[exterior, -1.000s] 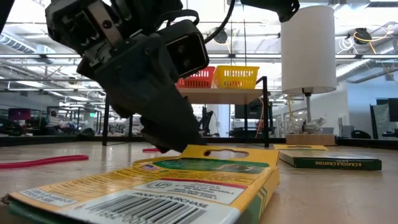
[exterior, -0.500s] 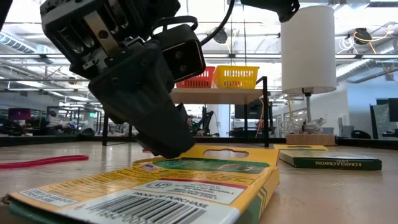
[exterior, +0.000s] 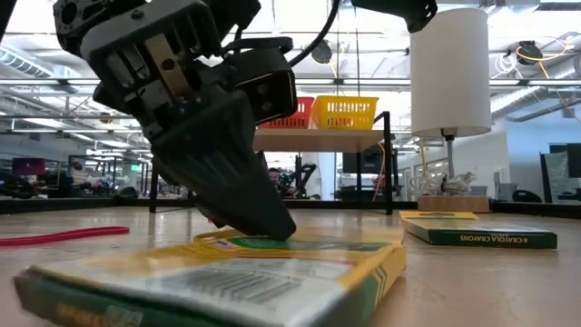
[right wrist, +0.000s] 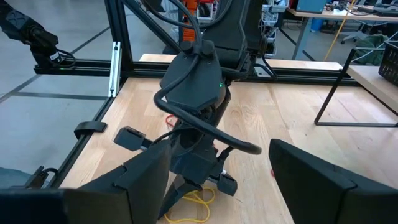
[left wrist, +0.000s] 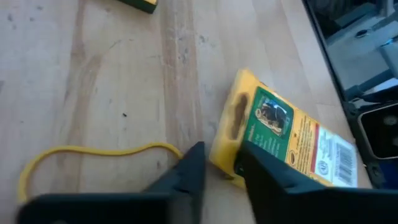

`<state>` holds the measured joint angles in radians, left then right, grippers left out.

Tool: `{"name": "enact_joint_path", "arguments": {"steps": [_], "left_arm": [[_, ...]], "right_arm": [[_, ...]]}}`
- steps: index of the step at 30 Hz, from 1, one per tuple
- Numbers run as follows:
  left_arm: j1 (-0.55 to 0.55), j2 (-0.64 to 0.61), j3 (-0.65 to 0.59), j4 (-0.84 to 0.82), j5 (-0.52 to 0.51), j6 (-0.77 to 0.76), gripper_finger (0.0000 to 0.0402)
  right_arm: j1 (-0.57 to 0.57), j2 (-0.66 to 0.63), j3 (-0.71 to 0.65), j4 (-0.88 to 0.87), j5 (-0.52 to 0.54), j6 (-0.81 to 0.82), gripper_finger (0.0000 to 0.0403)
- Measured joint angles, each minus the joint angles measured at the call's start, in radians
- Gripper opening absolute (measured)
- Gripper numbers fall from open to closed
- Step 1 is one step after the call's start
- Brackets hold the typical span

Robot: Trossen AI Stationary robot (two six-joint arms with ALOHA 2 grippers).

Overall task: Pick & Place Office Desk Supplies
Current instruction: Put the yellow crayon box into the orange bin on the shelf

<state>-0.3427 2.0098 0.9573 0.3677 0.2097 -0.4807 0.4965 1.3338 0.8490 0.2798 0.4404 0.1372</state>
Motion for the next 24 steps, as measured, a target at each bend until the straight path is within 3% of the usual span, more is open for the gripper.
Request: {"name": "enact_joint_path", "arguments": {"steps": [4, 12, 24], "left_arm": [[-0.005, 0.000, 0.000, 0.000, 0.017, 0.026, 0.0012], [-0.012, 0.000, 0.000, 0.018, 0.050, 0.061, 0.0000], [-0.013, 0.000, -0.003, 0.187, 0.146, 0.086, 0.0000]], "right_arm": [[0.000, 0.000, 0.000, 0.000, 0.000, 0.000, 0.0262], [0.000, 0.000, 0.000, 0.000, 0.000, 0.000, 0.0262], [0.000, 0.000, 0.000, 0.000, 0.000, 0.000, 0.0262]]}}
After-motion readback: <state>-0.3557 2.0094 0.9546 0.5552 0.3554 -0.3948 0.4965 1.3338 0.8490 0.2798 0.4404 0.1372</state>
